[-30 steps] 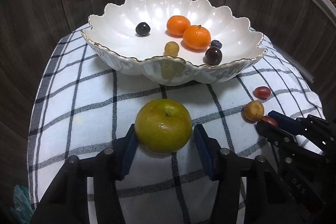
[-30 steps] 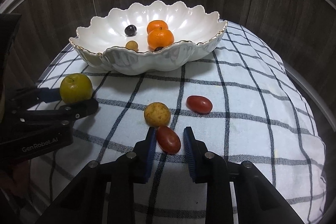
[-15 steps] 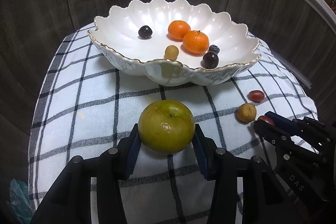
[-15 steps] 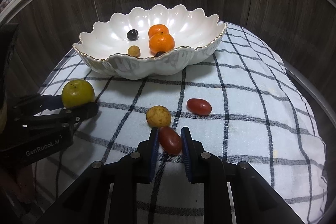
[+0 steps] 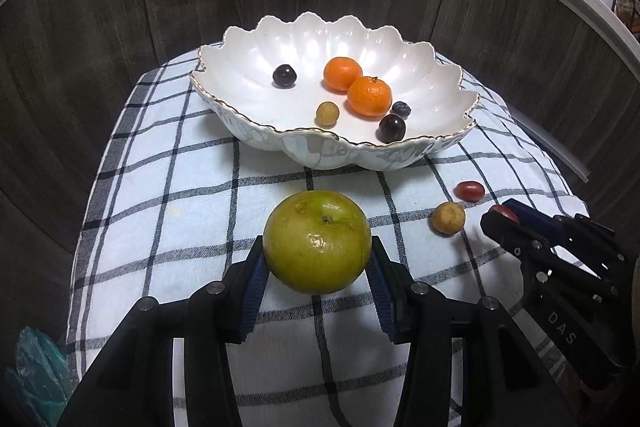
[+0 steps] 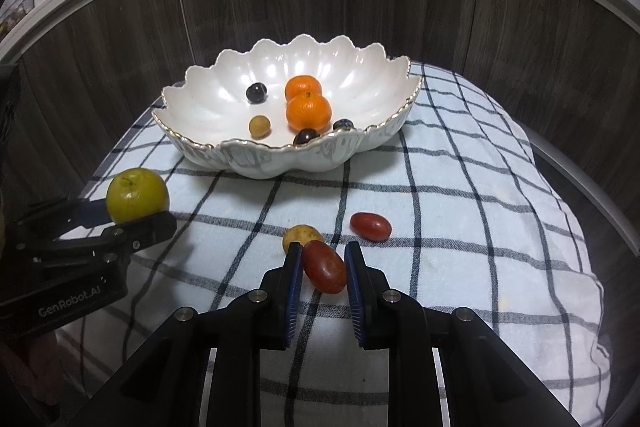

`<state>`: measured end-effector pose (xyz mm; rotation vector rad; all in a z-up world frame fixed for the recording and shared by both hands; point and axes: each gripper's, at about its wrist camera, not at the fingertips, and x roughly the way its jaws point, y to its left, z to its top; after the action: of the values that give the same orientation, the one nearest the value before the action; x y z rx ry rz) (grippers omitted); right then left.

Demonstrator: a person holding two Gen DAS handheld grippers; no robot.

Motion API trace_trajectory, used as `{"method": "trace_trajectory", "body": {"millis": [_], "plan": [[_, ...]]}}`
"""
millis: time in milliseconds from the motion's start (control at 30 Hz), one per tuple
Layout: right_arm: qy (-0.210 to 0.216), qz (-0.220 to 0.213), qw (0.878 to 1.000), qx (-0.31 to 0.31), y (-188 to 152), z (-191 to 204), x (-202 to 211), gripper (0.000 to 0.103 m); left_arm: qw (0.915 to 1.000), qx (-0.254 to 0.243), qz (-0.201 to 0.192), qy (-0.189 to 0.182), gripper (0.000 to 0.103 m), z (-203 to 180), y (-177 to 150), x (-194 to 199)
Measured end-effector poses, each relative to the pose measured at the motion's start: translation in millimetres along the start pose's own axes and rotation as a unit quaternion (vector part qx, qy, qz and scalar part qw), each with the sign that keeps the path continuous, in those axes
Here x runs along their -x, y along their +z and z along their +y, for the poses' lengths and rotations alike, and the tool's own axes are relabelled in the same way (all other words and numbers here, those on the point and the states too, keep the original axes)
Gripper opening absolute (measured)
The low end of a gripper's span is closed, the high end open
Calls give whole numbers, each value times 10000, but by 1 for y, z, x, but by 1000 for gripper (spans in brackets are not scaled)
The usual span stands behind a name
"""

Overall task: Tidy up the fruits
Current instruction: 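Lift the green apple with the left tool while the right tool closes on the red oval fruit, then carry the green apple and red oval fruit over the white bowl with both tools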

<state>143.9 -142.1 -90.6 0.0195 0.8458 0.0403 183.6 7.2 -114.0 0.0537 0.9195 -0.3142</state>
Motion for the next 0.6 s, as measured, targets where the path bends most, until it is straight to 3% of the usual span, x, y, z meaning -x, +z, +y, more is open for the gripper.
{"method": "trace_trajectory", "body": {"millis": [600], "plan": [[96, -314, 9995, -10, 22, -2, 18, 23, 9994, 165, -267, 170, 47, 2, 14, 27]]}}
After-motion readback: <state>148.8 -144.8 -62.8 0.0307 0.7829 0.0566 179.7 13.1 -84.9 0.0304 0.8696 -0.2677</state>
